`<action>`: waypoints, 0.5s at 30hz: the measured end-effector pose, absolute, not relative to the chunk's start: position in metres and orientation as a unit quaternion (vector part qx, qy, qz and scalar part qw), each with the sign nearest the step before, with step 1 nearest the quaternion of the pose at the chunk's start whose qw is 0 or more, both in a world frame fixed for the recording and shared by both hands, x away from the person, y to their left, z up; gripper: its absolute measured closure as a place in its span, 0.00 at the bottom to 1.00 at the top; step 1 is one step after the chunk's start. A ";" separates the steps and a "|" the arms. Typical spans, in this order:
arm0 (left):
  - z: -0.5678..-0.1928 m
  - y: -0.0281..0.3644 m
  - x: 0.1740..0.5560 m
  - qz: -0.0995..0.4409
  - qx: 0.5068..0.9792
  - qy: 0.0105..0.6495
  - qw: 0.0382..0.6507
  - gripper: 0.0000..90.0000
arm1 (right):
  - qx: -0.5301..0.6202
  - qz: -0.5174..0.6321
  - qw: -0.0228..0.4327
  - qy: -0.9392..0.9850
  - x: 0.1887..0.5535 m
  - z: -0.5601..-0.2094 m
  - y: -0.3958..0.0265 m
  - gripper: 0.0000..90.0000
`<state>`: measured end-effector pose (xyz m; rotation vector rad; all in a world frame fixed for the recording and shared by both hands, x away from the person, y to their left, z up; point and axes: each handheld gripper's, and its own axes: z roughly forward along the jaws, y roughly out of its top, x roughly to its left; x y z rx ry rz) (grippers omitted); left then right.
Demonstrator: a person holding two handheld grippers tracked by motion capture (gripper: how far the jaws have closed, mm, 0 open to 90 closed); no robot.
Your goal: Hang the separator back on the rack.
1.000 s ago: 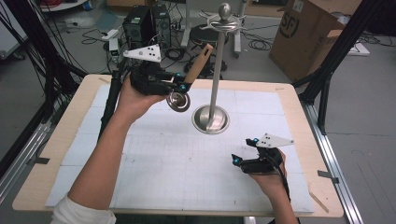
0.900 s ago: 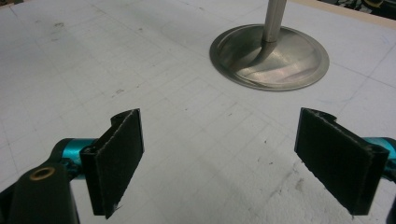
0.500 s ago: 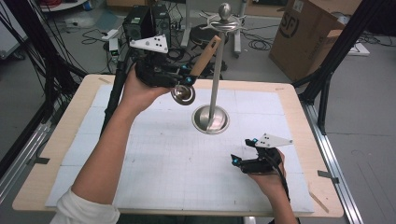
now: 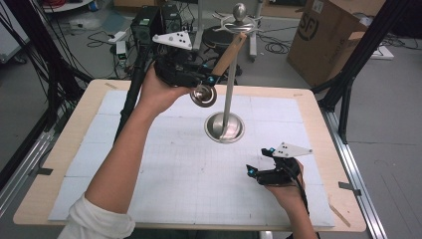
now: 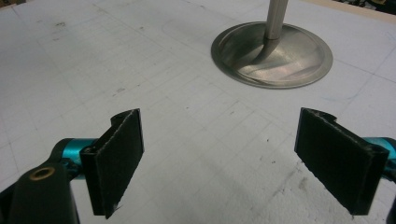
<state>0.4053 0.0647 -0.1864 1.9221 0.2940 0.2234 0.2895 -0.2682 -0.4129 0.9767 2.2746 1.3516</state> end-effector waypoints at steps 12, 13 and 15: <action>-0.189 0.059 0.416 0.107 0.817 0.143 0.549 0.79 | 0.344 0.478 0.158 0.793 0.290 -0.414 -0.273 0.16; -0.189 0.059 0.416 0.108 0.817 0.143 0.548 0.79 | 0.344 0.478 0.159 0.792 0.290 -0.414 -0.273 0.16; -0.190 0.058 0.417 0.110 0.818 0.144 0.546 0.79 | 0.345 0.479 0.158 0.792 0.289 -0.413 -0.273 0.16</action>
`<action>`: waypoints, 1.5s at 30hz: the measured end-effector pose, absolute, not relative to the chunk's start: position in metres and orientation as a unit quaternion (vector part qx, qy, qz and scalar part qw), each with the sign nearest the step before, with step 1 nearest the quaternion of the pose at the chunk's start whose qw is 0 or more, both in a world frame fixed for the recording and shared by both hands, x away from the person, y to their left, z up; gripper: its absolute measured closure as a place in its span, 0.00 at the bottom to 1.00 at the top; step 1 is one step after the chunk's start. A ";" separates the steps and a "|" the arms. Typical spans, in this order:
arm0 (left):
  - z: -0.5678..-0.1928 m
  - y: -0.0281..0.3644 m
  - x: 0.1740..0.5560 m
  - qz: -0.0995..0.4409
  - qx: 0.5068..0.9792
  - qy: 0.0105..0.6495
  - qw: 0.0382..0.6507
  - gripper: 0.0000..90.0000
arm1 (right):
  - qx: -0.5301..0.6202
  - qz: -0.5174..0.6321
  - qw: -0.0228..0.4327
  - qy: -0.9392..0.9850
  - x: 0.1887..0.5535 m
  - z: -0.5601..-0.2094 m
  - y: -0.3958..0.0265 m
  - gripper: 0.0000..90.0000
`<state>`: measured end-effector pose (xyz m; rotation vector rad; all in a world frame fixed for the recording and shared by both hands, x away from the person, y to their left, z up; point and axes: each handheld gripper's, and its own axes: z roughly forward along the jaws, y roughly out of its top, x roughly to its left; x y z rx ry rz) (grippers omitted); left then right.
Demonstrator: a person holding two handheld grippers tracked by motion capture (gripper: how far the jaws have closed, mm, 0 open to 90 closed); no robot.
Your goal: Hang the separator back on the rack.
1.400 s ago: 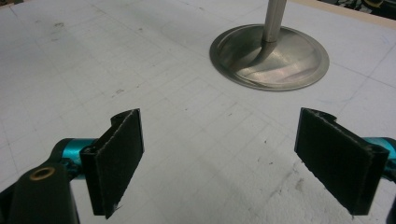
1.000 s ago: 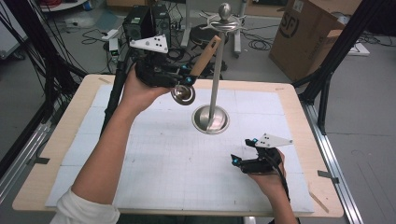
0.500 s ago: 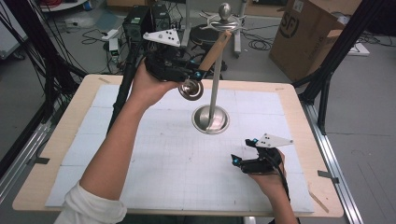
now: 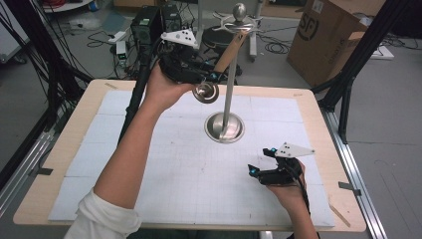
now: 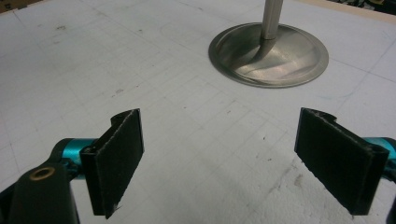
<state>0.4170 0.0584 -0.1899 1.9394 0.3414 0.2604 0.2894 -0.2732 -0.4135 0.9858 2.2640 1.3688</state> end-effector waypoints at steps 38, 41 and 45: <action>-0.230 0.099 0.418 0.072 0.811 0.202 0.544 0.53 | 0.336 0.476 0.161 0.797 0.286 -0.411 -0.268 0.16; -0.239 0.113 0.411 0.079 0.815 0.211 0.534 0.49 | 0.336 0.476 0.162 0.797 0.286 -0.411 -0.268 0.16; -0.246 0.130 0.403 0.082 0.811 0.215 0.539 0.45 | 0.335 0.475 0.163 0.797 0.286 -0.410 -0.269 0.16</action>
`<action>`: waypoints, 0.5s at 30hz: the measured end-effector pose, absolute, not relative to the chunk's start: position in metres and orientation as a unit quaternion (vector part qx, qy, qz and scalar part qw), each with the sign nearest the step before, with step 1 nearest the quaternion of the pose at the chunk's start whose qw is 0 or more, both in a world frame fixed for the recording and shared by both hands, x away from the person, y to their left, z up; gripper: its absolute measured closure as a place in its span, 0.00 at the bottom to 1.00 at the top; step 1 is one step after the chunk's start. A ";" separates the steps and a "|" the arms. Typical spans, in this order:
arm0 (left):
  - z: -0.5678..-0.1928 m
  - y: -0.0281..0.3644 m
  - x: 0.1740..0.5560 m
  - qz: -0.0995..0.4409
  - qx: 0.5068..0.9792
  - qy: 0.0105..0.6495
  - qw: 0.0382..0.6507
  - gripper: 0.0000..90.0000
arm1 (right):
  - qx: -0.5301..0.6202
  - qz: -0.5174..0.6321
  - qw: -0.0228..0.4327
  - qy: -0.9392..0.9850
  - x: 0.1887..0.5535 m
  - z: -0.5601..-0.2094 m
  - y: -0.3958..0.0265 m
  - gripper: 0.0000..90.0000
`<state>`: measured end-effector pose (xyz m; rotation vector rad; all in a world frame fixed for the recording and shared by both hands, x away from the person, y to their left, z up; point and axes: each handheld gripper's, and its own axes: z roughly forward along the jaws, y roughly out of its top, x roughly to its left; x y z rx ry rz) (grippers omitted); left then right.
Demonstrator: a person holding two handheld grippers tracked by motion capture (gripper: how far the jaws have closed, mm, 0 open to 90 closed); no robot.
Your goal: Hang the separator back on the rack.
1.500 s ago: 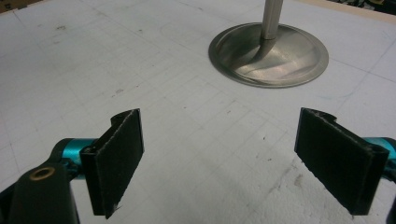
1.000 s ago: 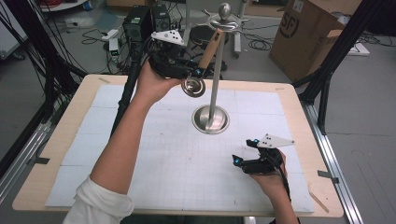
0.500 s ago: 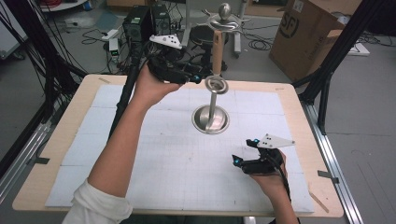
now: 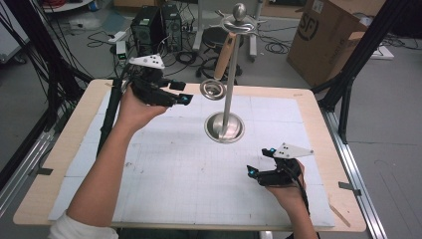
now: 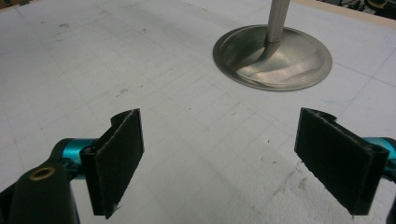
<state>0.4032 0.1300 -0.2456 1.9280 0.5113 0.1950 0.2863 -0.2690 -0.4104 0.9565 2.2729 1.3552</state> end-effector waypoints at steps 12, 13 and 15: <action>-0.263 0.172 0.375 0.082 0.803 0.203 0.554 0.35 | 0.338 0.474 0.166 0.796 0.285 -0.410 -0.270 0.16; -0.264 0.173 0.374 0.084 0.805 0.203 0.551 0.34 | 0.339 0.474 0.165 0.796 0.285 -0.410 -0.271 0.16; -0.267 0.177 0.371 0.085 0.805 0.201 0.551 0.32 | 0.341 0.473 0.165 0.796 0.285 -0.410 -0.271 0.16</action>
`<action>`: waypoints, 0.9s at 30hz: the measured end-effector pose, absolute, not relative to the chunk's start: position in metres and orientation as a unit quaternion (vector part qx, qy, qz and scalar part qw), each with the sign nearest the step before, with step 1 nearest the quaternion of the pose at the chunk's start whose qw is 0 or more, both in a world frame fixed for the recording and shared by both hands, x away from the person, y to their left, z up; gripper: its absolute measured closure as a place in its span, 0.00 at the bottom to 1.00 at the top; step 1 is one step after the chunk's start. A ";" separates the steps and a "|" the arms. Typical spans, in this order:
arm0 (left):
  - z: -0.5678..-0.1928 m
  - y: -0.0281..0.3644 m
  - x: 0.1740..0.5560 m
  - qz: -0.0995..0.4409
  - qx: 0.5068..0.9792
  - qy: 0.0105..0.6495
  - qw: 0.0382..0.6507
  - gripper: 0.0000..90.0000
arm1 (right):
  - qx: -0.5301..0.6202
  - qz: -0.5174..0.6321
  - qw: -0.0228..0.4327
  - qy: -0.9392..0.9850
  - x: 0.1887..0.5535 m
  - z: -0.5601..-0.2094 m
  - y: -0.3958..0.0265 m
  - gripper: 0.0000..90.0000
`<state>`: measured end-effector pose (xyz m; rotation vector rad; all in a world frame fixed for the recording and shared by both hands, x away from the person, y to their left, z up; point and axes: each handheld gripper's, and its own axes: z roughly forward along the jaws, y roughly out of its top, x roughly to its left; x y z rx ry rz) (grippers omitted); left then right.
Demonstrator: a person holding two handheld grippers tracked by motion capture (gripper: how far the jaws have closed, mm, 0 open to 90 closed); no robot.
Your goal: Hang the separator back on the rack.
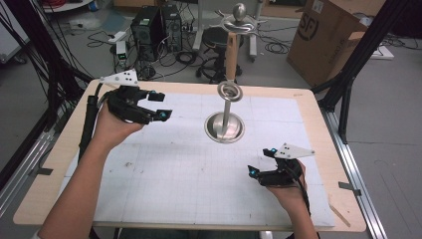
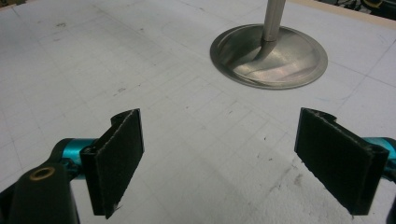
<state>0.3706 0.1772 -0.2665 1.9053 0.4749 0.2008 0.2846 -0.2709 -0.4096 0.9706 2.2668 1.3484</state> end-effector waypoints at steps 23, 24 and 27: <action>-0.315 0.217 0.323 0.112 0.798 0.220 0.550 0.14 | 0.340 0.472 0.166 0.796 0.285 -0.411 -0.271 0.16; -0.317 0.220 0.320 0.114 0.796 0.220 0.553 0.14 | 0.341 0.472 0.162 0.797 0.285 -0.411 -0.271 0.16; -0.322 0.227 0.316 0.113 0.791 0.223 0.559 0.13 | 0.340 0.470 0.164 0.798 0.285 -0.411 -0.270 0.16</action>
